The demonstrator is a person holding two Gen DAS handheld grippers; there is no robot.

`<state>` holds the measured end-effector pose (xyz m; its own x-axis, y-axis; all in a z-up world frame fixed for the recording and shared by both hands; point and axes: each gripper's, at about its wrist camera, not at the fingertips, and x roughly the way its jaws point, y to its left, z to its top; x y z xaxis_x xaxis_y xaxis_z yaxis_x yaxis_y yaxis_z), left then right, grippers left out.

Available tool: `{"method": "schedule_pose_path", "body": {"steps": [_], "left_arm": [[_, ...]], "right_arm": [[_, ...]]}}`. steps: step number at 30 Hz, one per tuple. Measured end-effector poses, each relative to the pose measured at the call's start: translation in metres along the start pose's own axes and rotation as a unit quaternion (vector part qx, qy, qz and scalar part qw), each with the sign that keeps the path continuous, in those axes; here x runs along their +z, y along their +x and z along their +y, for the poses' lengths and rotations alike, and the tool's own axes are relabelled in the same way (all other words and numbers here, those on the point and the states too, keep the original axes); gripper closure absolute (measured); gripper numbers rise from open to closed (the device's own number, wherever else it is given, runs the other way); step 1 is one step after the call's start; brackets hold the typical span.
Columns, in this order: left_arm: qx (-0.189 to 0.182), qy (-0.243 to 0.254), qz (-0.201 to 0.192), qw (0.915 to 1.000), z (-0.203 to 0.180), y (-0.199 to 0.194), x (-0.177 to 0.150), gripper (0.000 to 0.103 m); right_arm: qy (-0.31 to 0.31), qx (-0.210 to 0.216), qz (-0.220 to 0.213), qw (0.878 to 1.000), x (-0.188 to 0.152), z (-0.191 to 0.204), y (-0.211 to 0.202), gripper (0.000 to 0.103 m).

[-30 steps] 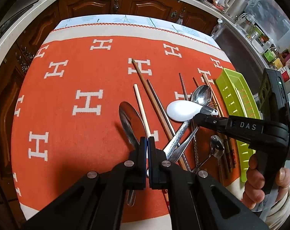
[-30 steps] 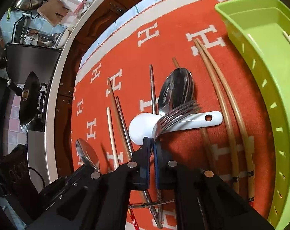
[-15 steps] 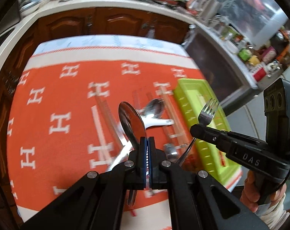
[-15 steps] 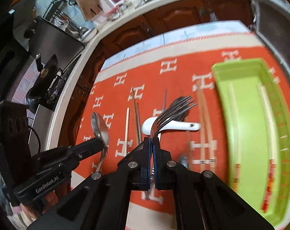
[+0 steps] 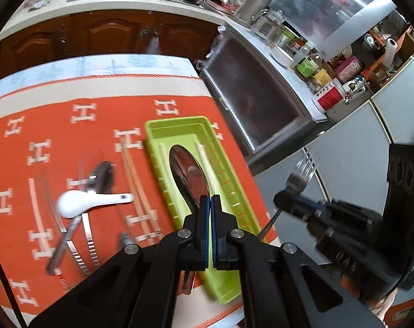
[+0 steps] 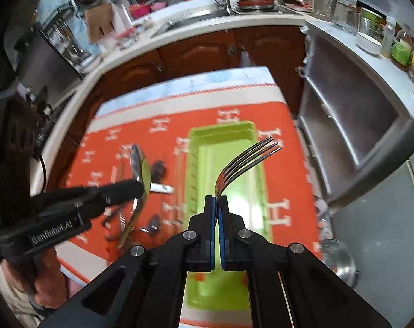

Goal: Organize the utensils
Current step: 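Carry the spoon and fork into the lime-green tray and release them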

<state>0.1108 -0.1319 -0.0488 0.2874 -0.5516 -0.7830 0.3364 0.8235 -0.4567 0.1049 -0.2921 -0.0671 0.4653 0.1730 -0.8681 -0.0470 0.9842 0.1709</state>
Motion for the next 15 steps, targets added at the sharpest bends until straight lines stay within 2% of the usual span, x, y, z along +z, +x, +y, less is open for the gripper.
{"method": "schedule_pose_path", "body": {"steps": [9, 12, 14, 15], "left_arm": [[0.000, -0.017, 0.038, 0.9991, -0.012, 0.059, -0.002, 0.103], [0.016, -0.009, 0.041, 0.9990, -0.010, 0.069, -0.007, 0.103], [0.025, 0.000, 0.038, 0.9990, -0.008, 0.070, -0.008, 0.099], [0.031, 0.003, 0.036, 0.9989, -0.008, 0.069, -0.009, 0.093]], "right_arm": [[-0.043, -0.024, 0.078, 0.996, -0.018, -0.025, 0.043, 0.100], [-0.046, -0.025, 0.093, 0.994, -0.020, -0.030, 0.056, 0.100], [-0.042, -0.026, 0.094, 0.994, -0.017, -0.025, 0.067, 0.100], [-0.041, -0.027, 0.093, 0.994, -0.016, -0.026, 0.068, 0.098]]}}
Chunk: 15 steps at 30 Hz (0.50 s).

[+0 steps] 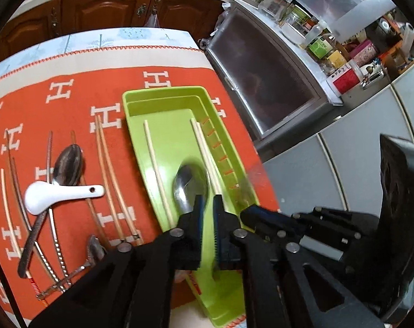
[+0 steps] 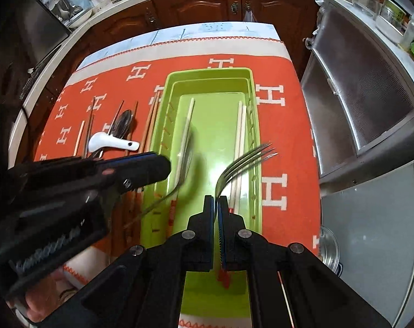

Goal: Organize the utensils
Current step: 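Carry the spoon and fork into the lime-green tray and release them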

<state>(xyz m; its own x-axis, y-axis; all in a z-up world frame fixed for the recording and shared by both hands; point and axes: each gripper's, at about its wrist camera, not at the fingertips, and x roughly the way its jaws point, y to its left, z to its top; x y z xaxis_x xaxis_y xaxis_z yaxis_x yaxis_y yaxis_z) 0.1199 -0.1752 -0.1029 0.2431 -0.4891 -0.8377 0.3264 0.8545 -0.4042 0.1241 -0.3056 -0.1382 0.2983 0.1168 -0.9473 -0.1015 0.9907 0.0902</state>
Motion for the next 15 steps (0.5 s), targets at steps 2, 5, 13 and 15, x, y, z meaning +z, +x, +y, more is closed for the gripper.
{"method": "schedule_pose_path", "body": {"steps": [2, 5, 13, 15], "left_arm": [[0.003, 0.002, -0.008, 1.0000, 0.001, -0.005, 0.000, 0.078], [0.017, 0.010, -0.027, 0.9995, 0.004, -0.016, 0.000, 0.062], [0.067, 0.044, -0.061, 0.9949, 0.009, -0.042, -0.008, 0.046], [0.077, 0.049, -0.068, 0.9934, 0.012, -0.050, -0.010, 0.043]], "right_arm": [[0.005, 0.010, 0.000, 1.000, 0.002, -0.003, 0.003, 0.094], [0.011, 0.018, -0.009, 1.000, 0.003, -0.001, 0.004, 0.085], [0.022, 0.038, -0.028, 0.999, 0.015, 0.026, 0.007, 0.085], [0.023, 0.042, -0.031, 0.998, 0.014, 0.031, 0.005, 0.085]]}}
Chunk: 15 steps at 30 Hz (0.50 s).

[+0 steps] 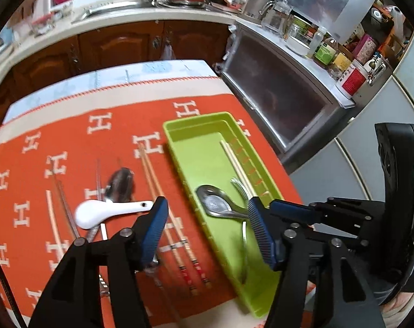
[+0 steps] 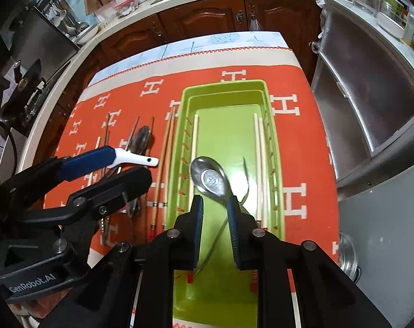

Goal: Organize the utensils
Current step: 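Carry the spoon and fork into the lime-green tray and release them, then withdraw both tools and move toward the white ceramic spoon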

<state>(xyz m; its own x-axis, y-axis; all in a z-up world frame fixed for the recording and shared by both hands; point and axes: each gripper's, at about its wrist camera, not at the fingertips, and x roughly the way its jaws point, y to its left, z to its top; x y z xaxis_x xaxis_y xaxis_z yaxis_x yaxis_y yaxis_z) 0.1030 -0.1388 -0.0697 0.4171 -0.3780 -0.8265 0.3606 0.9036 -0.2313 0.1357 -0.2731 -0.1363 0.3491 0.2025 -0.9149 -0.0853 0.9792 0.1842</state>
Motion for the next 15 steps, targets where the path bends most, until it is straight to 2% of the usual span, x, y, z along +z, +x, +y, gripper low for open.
{"method": "schedule_pose_path", "body": {"steps": [7, 15], "left_arm": [[0.044, 0.017, -0.021, 0.9986, 0.015, -0.019, -0.008, 0.041], [0.095, 0.033, -0.037, 0.9943, 0.053, -0.041, -0.023, 0.036]], "right_arm": [[0.006, 0.023, -0.010, 1.000, -0.003, 0.018, -0.004, 0.085], [0.002, 0.045, -0.020, 0.999, -0.003, 0.048, -0.006, 0.085]]}}
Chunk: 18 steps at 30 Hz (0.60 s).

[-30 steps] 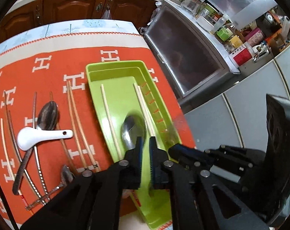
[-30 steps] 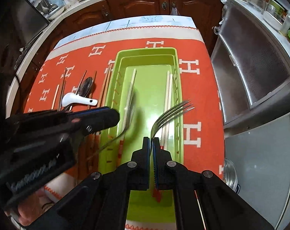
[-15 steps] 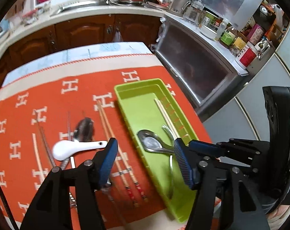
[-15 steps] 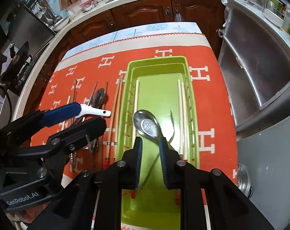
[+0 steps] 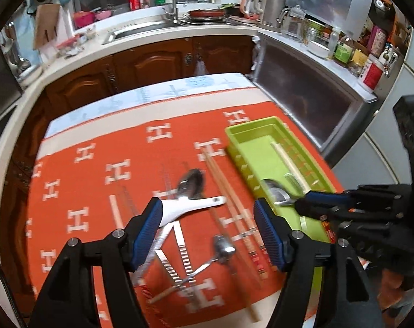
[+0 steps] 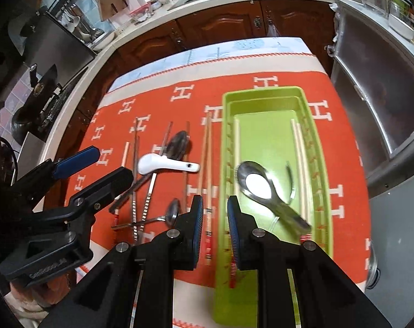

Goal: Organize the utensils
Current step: 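Withdraw both tools and move toward the white ceramic spoon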

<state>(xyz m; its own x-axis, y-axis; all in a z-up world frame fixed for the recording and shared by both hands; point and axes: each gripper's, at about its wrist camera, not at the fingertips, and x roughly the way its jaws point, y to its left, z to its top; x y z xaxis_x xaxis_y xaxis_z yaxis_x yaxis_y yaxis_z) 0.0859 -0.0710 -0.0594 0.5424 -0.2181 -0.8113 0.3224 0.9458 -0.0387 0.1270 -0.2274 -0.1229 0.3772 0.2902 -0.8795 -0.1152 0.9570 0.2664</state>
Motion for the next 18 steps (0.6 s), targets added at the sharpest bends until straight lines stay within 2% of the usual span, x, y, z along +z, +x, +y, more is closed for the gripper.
{"method": "schedule_pose_path", "body": {"steps": [7, 10, 12, 18], "left_arm": [[0.025, -0.019, -0.006, 0.9995, 0.058, -0.008, -0.022, 0.036], [0.028, -0.024, -0.002, 0.9993, 0.077, -0.007, -0.034, 0.036], [0.031, -0.026, 0.001, 0.9992, 0.086, -0.006, -0.040, 0.036], [0.033, -0.009, 0.029, 0.9990, 0.094, 0.016, -0.061, 0.036]], "right_arm": [[-0.006, 0.019, -0.022, 1.000, 0.000, 0.033, 0.004, 0.084], [-0.005, 0.025, -0.029, 0.999, 0.000, 0.044, 0.011, 0.080], [-0.008, 0.027, -0.032, 0.999, -0.001, 0.053, 0.018, 0.075], [-0.018, 0.037, -0.017, 0.999, -0.003, 0.076, 0.052, 0.073]]}}
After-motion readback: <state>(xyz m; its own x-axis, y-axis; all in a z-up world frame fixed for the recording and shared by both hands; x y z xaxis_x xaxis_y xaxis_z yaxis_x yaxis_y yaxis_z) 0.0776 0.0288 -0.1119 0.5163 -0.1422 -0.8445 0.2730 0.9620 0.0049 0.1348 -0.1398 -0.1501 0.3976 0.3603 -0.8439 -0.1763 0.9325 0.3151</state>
